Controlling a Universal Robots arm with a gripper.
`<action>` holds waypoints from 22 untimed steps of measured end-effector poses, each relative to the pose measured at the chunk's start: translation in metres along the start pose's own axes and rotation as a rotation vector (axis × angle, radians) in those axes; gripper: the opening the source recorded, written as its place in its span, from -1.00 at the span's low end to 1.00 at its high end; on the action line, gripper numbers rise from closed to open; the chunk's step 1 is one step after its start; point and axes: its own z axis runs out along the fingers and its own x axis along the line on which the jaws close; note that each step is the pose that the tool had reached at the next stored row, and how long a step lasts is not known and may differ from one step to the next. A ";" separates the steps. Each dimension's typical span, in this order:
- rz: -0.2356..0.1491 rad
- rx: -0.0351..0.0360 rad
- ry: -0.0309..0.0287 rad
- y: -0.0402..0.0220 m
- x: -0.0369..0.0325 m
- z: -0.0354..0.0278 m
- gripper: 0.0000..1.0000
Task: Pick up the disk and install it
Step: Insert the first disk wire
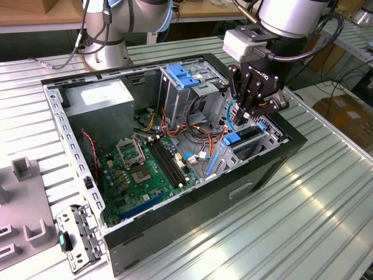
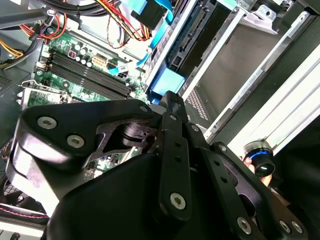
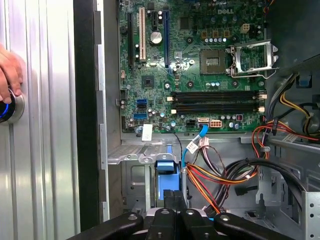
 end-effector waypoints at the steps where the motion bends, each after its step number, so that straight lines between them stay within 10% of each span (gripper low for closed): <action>1: 0.000 0.0000 0.0000 0.0000 0.0000 0.0000 -0.79; 10: 0.000 -0.0001 -0.0002 -0.0011 -0.0001 0.0002 -0.79; 16: 0.000 -0.0018 0.0025 -0.0344 -0.0039 0.0004 -0.79; 22: -0.071 0.0020 0.0019 -0.0414 -0.0049 0.0006 -0.79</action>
